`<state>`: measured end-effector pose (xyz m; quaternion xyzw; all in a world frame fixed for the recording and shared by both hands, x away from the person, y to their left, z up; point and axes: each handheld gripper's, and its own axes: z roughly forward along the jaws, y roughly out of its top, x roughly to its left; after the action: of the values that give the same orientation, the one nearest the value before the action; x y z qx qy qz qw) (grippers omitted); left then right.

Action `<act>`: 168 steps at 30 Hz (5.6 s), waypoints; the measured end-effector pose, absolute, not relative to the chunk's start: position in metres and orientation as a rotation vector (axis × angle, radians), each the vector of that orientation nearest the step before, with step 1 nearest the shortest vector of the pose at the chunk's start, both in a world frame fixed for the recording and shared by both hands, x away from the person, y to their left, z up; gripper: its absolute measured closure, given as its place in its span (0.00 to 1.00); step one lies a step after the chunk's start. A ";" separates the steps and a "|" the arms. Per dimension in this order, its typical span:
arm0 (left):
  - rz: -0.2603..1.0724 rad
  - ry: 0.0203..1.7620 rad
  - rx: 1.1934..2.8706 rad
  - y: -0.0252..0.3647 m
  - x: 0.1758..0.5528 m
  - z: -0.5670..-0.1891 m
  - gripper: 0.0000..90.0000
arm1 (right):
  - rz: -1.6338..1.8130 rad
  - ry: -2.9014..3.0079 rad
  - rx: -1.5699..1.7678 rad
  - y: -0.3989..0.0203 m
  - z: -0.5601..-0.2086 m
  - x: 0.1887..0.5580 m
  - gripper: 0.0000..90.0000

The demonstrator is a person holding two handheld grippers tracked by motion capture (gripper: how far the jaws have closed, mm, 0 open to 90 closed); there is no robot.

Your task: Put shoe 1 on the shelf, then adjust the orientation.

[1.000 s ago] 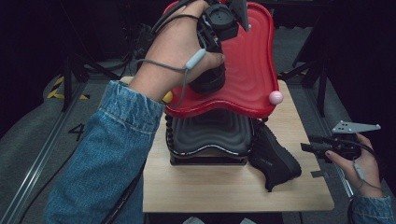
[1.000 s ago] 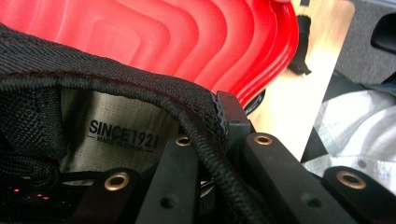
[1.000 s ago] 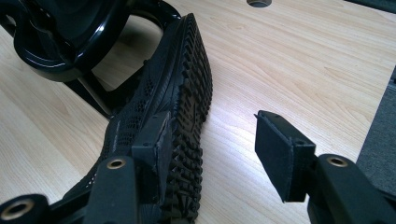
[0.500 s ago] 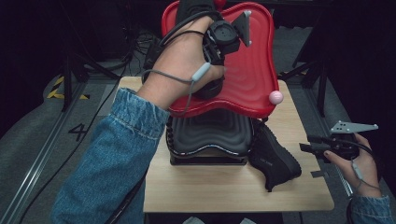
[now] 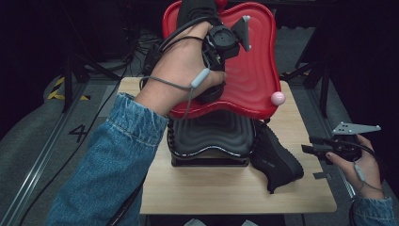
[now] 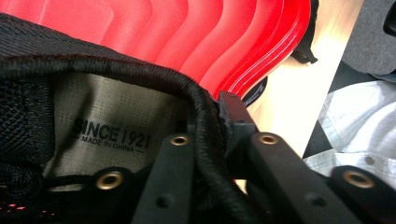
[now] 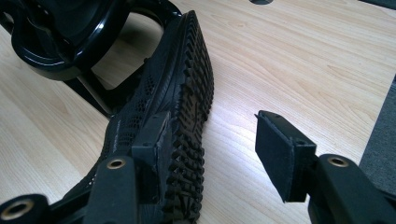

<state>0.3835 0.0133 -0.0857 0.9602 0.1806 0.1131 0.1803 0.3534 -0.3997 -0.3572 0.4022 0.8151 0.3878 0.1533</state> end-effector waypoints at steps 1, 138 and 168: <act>0.330 0.521 2.702 0.013 0.383 -0.085 0.81 | 1.111 2.337 1.154 -0.400 -0.357 0.354 0.52; 0.183 1.099 2.388 0.241 0.362 -0.336 0.43 | 0.810 2.709 1.056 -0.333 -0.376 0.378 1.00; 0.172 1.217 2.382 0.248 0.356 -0.388 0.39 | 0.650 2.589 1.223 -0.363 -0.367 0.401 1.00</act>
<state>0.3558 0.2476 -0.3881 0.8651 0.4420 0.0625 0.2287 0.4005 -0.3627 -0.3673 0.4143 0.8771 0.2203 0.1026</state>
